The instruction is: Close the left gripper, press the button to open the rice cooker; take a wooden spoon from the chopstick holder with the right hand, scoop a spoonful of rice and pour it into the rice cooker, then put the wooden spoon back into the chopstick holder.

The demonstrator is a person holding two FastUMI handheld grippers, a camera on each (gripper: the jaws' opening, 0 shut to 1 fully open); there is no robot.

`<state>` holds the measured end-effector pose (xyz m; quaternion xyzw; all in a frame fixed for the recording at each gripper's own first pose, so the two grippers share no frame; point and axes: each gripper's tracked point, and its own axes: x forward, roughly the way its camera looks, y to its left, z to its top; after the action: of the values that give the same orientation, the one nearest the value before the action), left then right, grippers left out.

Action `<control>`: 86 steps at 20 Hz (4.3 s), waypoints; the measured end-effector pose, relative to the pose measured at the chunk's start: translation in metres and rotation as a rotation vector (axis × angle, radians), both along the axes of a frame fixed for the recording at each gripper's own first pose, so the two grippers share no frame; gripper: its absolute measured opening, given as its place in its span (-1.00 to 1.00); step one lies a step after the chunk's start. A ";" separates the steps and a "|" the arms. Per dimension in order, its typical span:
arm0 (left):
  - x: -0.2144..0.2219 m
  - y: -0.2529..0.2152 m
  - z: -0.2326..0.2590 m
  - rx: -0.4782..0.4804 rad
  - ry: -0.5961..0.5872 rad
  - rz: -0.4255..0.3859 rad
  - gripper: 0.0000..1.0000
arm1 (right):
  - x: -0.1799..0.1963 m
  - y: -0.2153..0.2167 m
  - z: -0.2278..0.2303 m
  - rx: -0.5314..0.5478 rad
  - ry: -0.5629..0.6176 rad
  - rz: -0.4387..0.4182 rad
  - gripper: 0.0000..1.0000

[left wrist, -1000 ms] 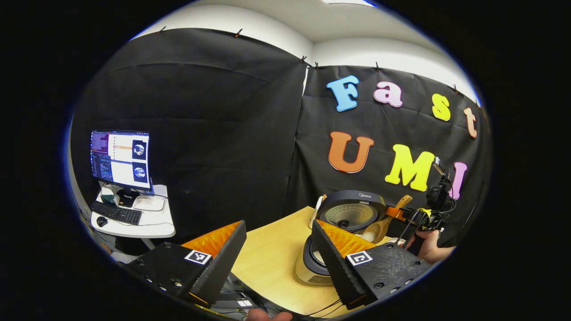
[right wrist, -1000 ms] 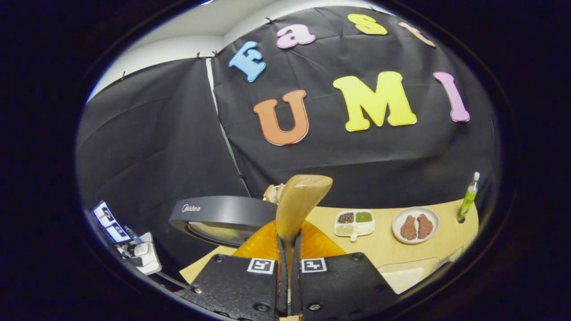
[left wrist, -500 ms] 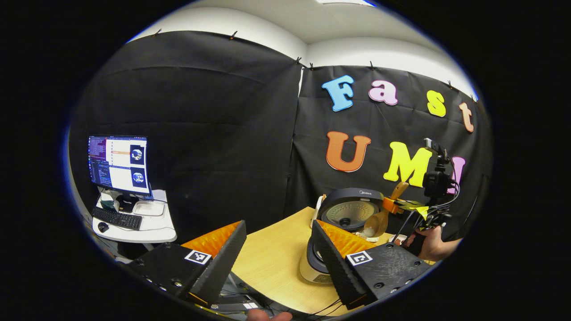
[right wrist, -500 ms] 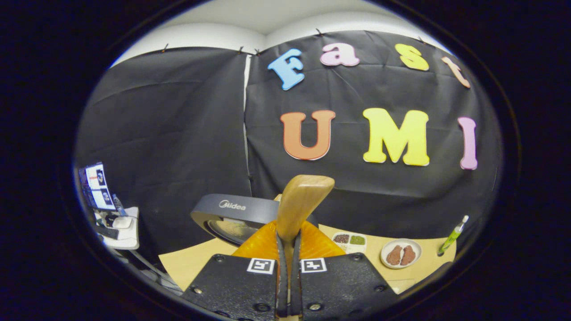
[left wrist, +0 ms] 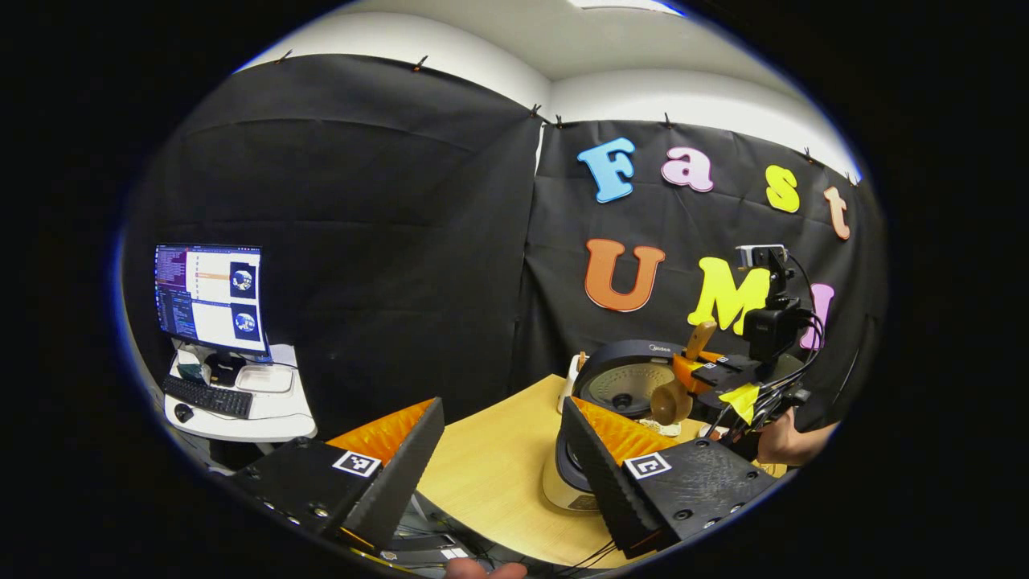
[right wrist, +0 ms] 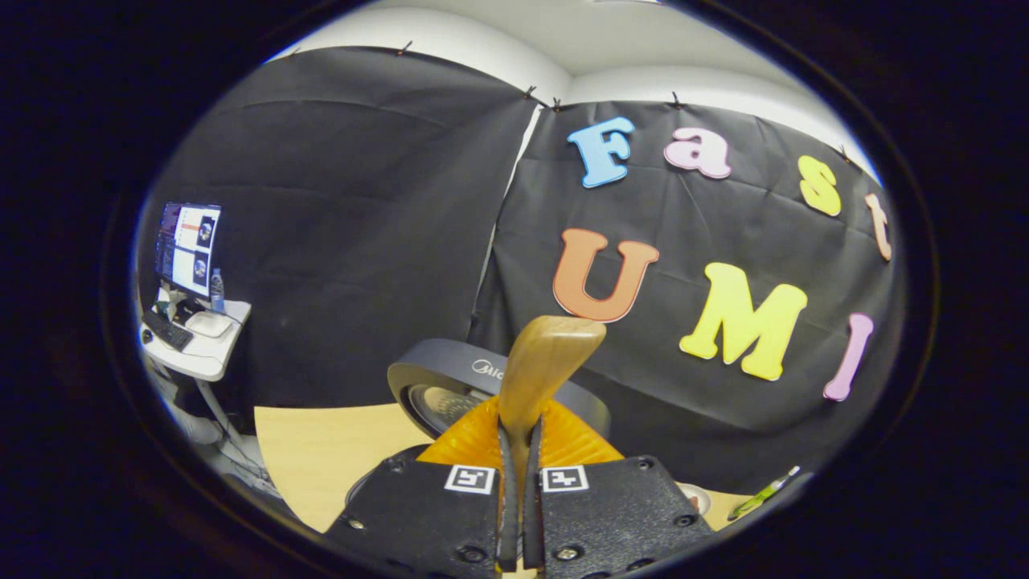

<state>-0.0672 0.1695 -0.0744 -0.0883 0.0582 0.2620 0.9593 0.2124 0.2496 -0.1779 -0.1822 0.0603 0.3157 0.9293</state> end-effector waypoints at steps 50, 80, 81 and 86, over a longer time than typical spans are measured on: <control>0.152 -0.233 0.016 0.081 0.033 -0.428 0.89 | 0.059 -0.521 -0.130 0.340 0.355 -0.783 -0.82; 0.167 -0.229 0.034 0.093 -0.010 -0.420 0.89 | 0.046 -0.508 -0.011 0.339 0.086 -0.716 1.00; 0.169 -0.225 0.038 0.091 -0.016 -0.416 0.89 | 0.039 -0.506 -0.003 0.337 0.078 -0.712 1.00; 0.185 -0.194 0.052 0.131 0.004 -0.371 0.89 | -0.005 -0.503 0.050 0.373 0.004 -0.746 1.00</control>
<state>0.1175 -0.0247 -0.0224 -0.0128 0.0580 0.0843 0.9947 0.2078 -0.2534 -0.1282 0.0240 0.0659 -0.0370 0.9969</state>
